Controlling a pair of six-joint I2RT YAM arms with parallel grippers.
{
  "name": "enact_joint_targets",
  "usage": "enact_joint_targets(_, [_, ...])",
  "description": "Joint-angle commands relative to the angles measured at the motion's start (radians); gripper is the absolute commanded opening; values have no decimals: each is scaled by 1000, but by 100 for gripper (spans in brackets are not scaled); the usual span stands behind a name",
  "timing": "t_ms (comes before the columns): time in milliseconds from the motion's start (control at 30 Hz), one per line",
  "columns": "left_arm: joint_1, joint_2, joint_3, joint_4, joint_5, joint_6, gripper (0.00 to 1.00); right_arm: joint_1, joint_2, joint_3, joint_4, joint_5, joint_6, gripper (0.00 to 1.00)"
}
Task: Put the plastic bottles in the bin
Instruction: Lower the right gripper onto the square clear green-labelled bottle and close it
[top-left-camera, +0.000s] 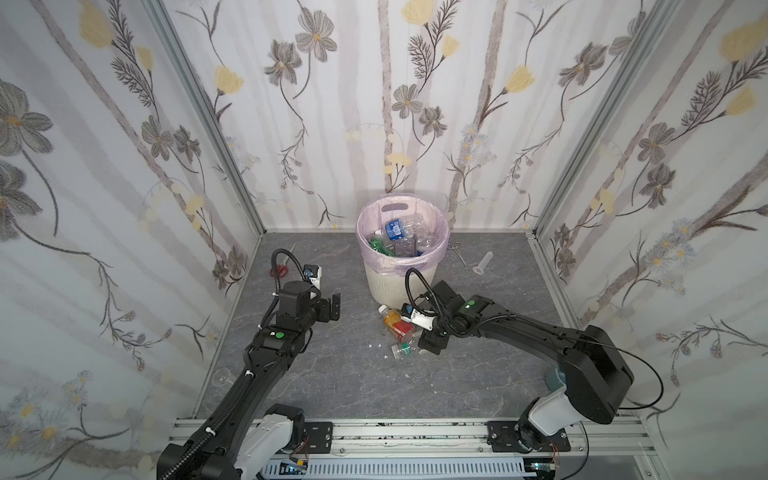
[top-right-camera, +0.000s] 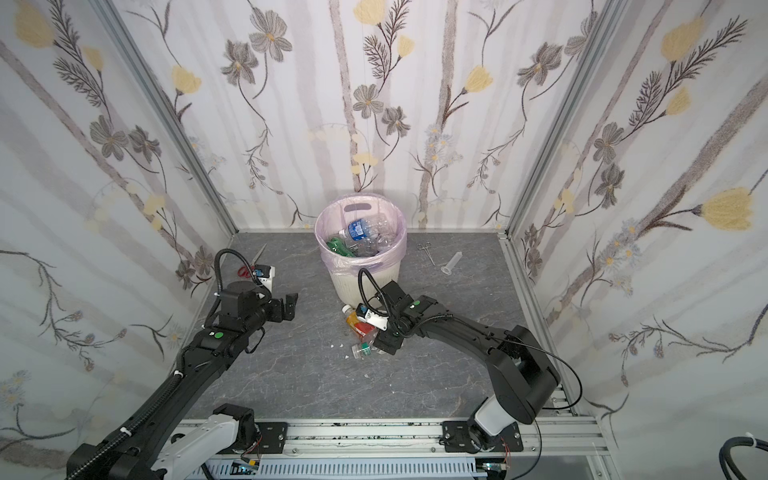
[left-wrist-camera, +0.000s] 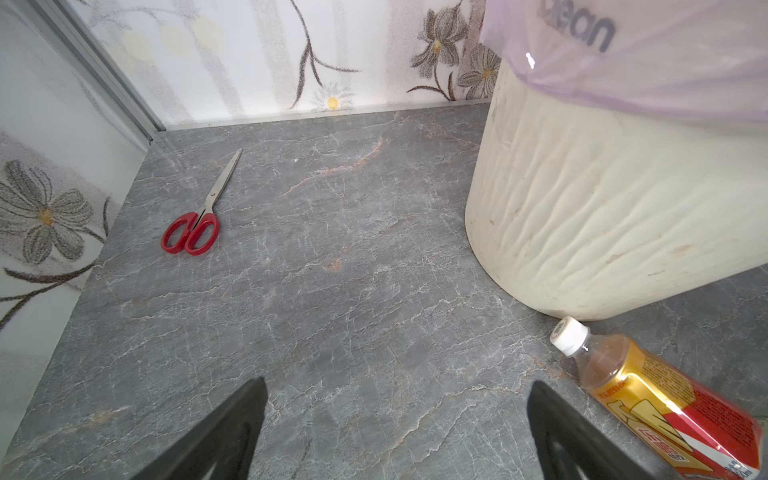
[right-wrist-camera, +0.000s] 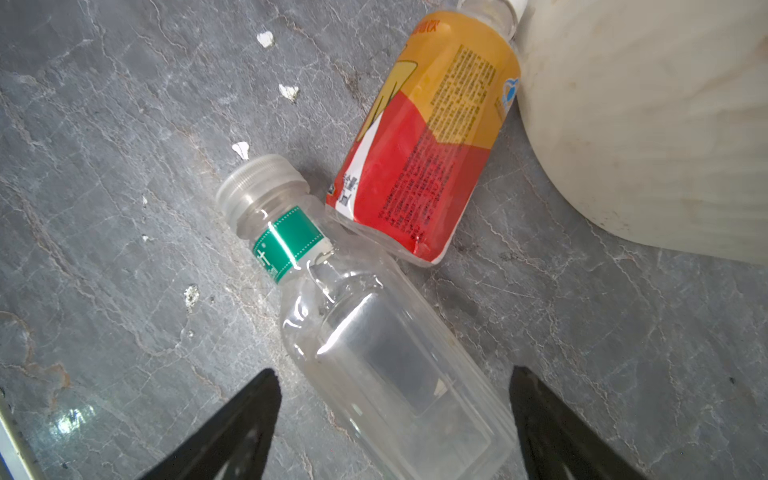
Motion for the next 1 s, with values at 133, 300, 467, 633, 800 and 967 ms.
enact_joint_targets(133, [2, -4, -5, 28, -3, 5, 100, 0, 50, 6, 28, -51, -12, 88])
enact_joint_targets(300, [2, -4, -4, 27, -4, 6, 100, 0, 50, -11, 20, -42, -11, 87])
enact_joint_targets(467, [2, -4, -3, 29, -5, 4, 100, 7, 56, -15, 14, -35, -1, 87])
enact_joint_targets(633, [2, -4, -4, 30, -3, 5, 100, 23, 71, -17, 4, -12, 10, 85])
enact_joint_targets(800, [2, -3, -2, 29, -10, 4, 100, 33, 89, -15, 19, 7, 15, 83])
enact_joint_targets(967, [2, -4, -2, 30, -12, 3, 100, 46, 111, -5, 20, 29, 16, 80])
